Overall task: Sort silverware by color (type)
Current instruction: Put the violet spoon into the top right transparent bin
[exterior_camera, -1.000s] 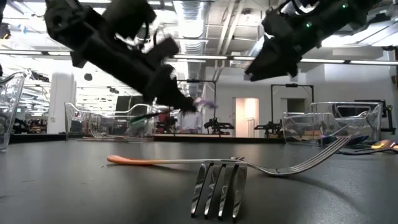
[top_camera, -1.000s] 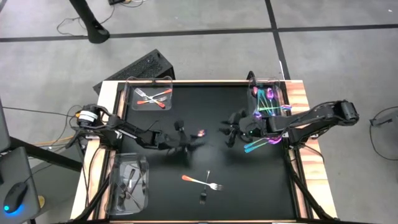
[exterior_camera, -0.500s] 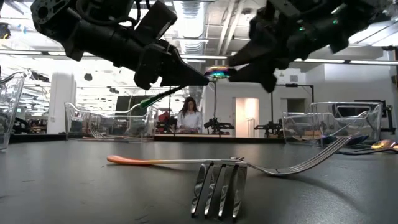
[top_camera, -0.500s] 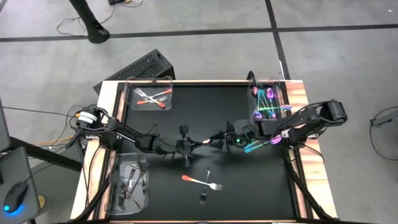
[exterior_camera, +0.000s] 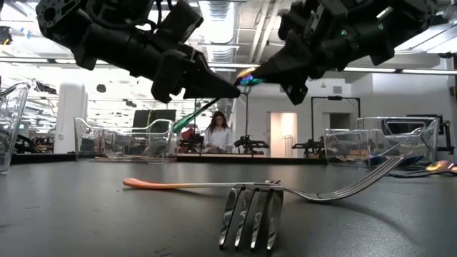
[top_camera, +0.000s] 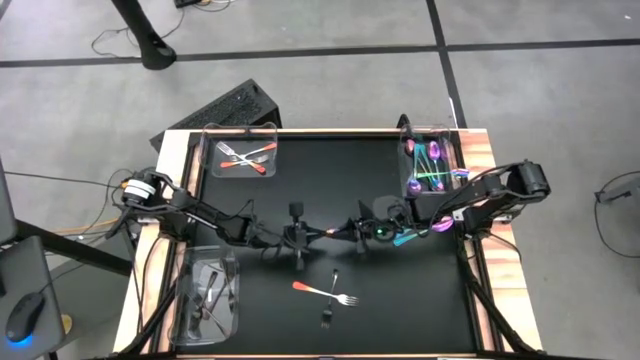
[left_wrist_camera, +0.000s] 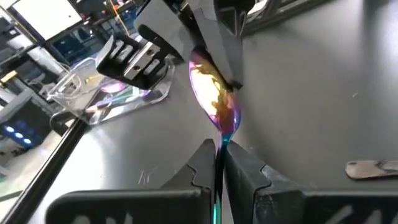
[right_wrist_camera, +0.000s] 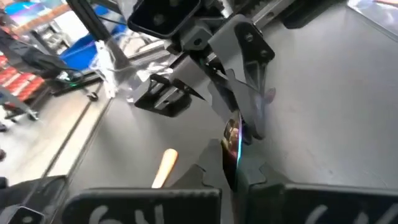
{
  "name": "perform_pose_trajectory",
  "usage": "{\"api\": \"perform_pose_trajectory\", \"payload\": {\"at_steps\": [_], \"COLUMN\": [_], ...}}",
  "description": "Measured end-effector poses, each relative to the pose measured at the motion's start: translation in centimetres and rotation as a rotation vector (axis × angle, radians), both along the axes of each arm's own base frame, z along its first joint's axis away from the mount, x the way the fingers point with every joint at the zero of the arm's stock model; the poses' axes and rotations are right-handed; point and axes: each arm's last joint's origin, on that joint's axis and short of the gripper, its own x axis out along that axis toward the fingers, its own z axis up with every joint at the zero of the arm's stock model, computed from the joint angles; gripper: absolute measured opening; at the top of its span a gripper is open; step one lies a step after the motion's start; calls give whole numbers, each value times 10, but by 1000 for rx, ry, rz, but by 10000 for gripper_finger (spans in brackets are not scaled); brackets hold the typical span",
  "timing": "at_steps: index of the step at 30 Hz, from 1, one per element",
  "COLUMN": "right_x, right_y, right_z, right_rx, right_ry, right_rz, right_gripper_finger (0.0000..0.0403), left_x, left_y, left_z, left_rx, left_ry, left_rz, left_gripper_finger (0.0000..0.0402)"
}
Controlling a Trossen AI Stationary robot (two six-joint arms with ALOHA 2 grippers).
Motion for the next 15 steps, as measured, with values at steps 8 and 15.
{"api": "perform_pose_trajectory", "payload": {"at_steps": [8,15], "right_x": [-31,-98], "right_y": [-13,-20], "right_z": [21,49], "right_rx": [-192,-476], "right_ry": [132,312], "right_rz": [-238,-722], "right_gripper_finger": [8,7], "left_x": [-4,-10], "left_y": [8,19], "left_z": [-5,-14], "left_rx": [-46,-89], "left_ry": [-16,31], "left_rz": [305,501], "left_gripper_finger": [71,141]}}
